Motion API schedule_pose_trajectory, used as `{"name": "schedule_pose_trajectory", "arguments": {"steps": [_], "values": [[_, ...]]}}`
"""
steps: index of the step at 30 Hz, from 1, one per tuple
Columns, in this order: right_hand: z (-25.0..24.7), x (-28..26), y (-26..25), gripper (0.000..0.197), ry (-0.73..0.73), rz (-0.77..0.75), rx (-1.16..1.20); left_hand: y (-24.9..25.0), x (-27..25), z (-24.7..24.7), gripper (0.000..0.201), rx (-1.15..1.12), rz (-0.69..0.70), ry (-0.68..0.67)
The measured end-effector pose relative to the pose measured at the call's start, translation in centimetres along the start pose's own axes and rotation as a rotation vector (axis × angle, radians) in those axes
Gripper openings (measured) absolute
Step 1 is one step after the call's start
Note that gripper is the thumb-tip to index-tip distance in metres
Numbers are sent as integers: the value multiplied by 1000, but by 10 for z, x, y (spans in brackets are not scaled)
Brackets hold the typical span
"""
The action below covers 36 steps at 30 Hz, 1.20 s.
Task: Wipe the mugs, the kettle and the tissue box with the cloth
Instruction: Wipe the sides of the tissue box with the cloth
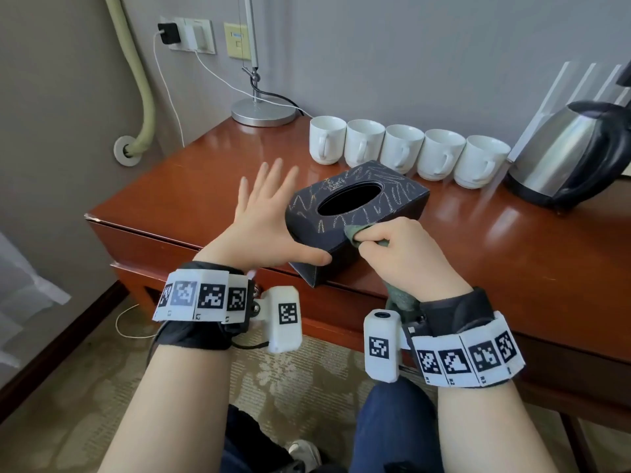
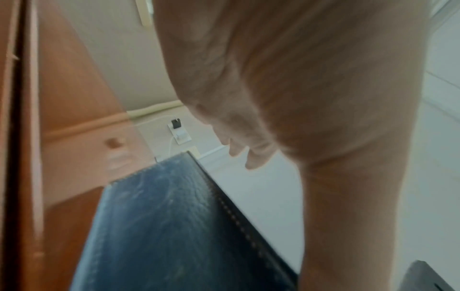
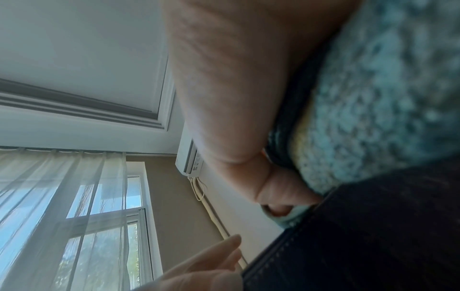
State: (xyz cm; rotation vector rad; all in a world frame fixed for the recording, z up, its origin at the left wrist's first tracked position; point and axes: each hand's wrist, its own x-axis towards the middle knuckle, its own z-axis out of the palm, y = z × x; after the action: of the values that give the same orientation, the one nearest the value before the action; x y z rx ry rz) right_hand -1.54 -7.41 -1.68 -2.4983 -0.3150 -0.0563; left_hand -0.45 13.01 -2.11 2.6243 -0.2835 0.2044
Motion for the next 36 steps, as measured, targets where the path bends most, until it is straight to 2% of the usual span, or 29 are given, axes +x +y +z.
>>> {"name": "schedule_pose_trajectory", "arguments": {"steps": [3, 7, 10, 13, 14, 16, 18, 21, 23, 25, 27, 29, 33, 36], "values": [[5, 1, -9, 32, -3, 1, -9, -8, -12, -2, 147, -64, -148, 13], [7, 0, -16, 32, 13, 11, -45, -12, -20, 1, 143, -246, -287, -57], [8, -2, -19, 32, 27, 11, -57, -17, -21, 7, 130, -456, -329, -71], [9, -6, -22, 33, 9, -15, -88, -22, -21, 12, 93, -585, -316, -20], [9, -6, -24, 33, -4, -33, -94, -24, -21, 15, 97, -618, -306, -15], [10, -5, -27, 33, -30, -70, -109, -26, -20, 18, 122, -687, -287, -23], [9, 0, -32, 33, -70, -106, -147, -31, -16, 20, 124, -717, -264, -30], [7, 12, -41, 40, -189, -154, -249, -36, -10, 23, 86, -732, -258, -16], [5, 22, -45, 46, -275, -172, -303, -37, -7, 22, 74, -738, -242, -32], [5, 32, -49, 49, -320, -162, -349, -41, -5, 24, 92, -754, -220, -44], [4, 35, -52, 53, -322, -148, -411, -44, -2, 27, 123, -749, -217, -56], [2, 30, -53, 55, -307, -130, -469, -44, -2, 28, 134, -750, -213, -57], [1, 15, -52, 52, -244, -143, -495, -47, -1, 29, 133, -744, -197, -70], [5, 15, -57, 50, -254, -183, -468, -45, -2, 28, 113, -756, -205, -65]]}}
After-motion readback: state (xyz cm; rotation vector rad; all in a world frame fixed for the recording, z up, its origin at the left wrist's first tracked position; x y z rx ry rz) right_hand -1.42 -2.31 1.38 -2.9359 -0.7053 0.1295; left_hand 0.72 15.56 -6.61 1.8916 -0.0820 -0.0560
